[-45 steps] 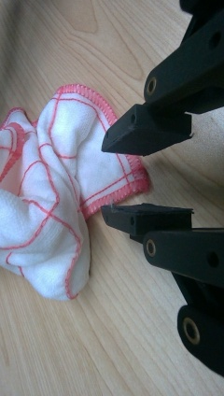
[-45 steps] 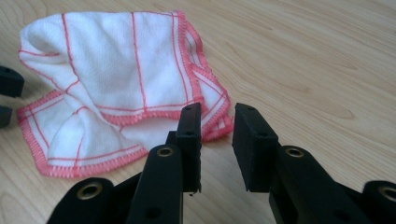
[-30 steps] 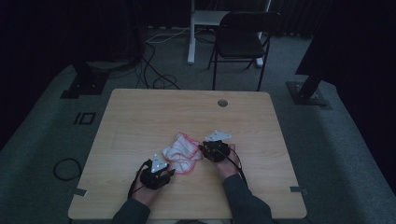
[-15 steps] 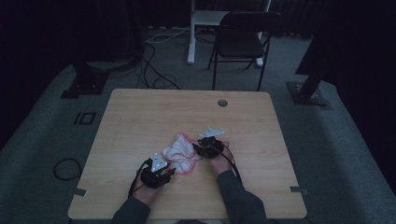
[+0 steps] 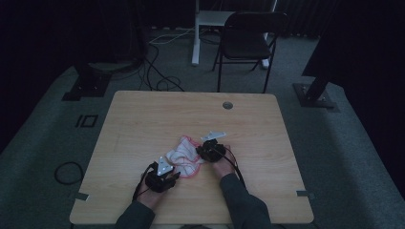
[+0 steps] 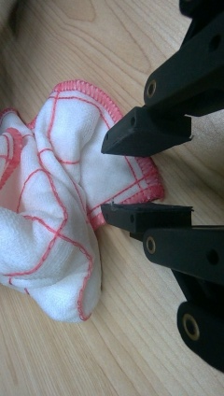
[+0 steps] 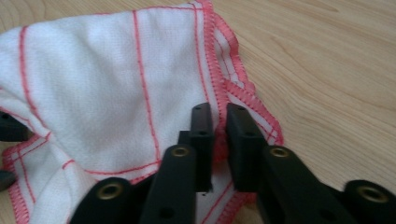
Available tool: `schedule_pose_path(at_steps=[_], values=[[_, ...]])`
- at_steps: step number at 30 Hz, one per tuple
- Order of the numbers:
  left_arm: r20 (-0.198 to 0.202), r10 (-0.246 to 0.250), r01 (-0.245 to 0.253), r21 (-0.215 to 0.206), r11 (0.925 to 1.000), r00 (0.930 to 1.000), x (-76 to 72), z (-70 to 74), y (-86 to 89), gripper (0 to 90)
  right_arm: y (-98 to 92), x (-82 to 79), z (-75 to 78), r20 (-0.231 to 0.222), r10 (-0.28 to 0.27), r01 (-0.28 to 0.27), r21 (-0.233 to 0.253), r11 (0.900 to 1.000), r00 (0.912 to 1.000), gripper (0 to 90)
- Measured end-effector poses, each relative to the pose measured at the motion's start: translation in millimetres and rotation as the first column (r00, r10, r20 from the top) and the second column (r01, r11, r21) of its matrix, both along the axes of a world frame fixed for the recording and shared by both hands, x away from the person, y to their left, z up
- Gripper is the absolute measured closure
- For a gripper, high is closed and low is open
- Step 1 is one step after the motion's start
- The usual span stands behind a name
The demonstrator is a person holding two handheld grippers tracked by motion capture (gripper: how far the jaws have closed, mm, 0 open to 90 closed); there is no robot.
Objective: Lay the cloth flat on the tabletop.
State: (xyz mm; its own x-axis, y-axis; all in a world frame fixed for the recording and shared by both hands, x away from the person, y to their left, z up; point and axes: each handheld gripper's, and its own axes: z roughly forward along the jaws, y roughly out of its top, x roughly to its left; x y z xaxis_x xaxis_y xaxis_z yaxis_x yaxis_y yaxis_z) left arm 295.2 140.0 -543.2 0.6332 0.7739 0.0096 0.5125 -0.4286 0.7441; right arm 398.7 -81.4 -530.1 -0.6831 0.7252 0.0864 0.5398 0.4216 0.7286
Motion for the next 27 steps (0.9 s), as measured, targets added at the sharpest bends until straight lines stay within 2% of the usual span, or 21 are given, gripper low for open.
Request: schedule_pose_path(at_steps=[9,27], values=[[-0.012,0.011,-0.011,-0.006,0.9999,0.9999,1.0,0.2,3.1,70.7,-4.9,0.3,5.1,0.021,-0.027,0.027,-0.012,1.000,0.9994,87.5],[-0.018,0.093,-0.093,0.000,0.9957,0.9955,6.2,1.5,19.3,74.2,-28.7,4.5,15.0,0.053,-0.078,0.080,-0.026,0.996,0.9955,87.9]])
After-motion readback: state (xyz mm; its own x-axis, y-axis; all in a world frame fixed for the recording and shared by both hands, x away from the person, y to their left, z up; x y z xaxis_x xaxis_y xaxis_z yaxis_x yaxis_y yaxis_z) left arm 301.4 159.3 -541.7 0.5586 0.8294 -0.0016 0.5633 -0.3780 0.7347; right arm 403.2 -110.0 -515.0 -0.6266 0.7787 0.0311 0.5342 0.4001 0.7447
